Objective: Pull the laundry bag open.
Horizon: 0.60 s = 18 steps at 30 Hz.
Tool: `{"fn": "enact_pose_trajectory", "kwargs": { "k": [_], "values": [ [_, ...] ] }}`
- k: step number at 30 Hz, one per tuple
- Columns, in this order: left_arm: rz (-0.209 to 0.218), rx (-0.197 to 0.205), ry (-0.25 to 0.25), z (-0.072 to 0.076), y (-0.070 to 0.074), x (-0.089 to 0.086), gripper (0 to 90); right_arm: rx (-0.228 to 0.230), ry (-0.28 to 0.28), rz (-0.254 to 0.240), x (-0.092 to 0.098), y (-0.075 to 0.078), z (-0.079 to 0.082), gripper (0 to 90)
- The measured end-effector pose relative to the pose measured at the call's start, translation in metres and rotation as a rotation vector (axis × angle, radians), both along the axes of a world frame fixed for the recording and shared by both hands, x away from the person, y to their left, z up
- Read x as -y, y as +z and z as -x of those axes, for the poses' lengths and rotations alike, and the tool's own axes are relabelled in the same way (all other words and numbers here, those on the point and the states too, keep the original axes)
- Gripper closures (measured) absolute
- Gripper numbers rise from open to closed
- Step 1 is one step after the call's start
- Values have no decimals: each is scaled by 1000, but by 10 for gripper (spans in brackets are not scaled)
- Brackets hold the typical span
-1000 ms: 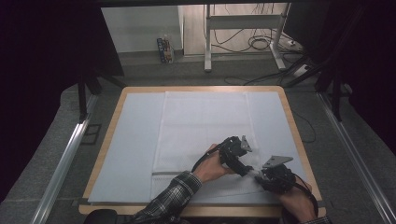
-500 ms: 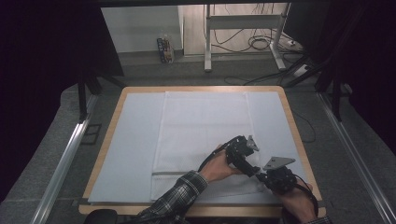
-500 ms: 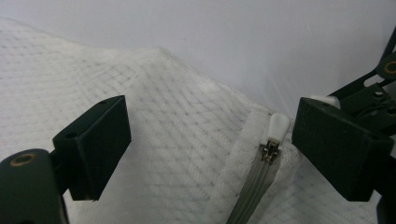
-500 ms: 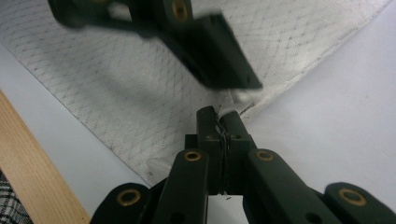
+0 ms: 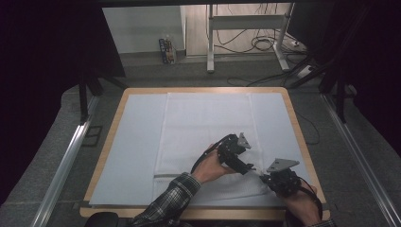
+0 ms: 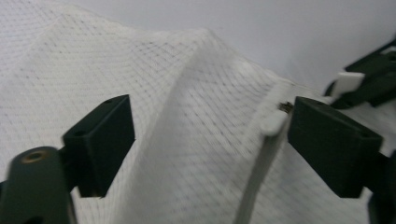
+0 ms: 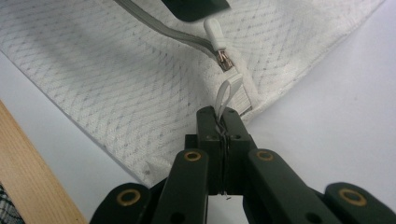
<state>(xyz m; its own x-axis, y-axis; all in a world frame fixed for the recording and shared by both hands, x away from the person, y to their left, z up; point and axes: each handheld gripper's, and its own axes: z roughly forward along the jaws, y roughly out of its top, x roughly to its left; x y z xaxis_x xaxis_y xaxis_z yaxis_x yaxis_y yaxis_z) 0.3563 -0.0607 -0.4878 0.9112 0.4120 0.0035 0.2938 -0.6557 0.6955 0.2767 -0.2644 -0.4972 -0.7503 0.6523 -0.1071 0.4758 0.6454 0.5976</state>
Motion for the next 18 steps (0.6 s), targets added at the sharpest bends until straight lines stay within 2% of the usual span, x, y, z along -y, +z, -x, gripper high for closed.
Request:
{"fn": "enact_pose_trajectory", "kwargs": {
  "k": [6,8,12,13,15,18],
  "values": [
    [51,-60,-79,2,5,-14,418,44,23,28,-2,2,3,878],
    [80,-105,-87,0,4,-15,507,58,30,37,-3,2,4,877],
    [116,-190,-101,-7,0,-13,627,77,47,47,-5,4,5,877],
    [148,-217,-83,-7,-2,-10,652,82,44,44,-5,4,6,877],
    [152,-259,-100,-11,-5,-8,686,90,52,47,-5,4,6,877],
    [136,-288,-116,-13,-8,-4,719,96,55,47,-5,5,7,877]
  ]
}}
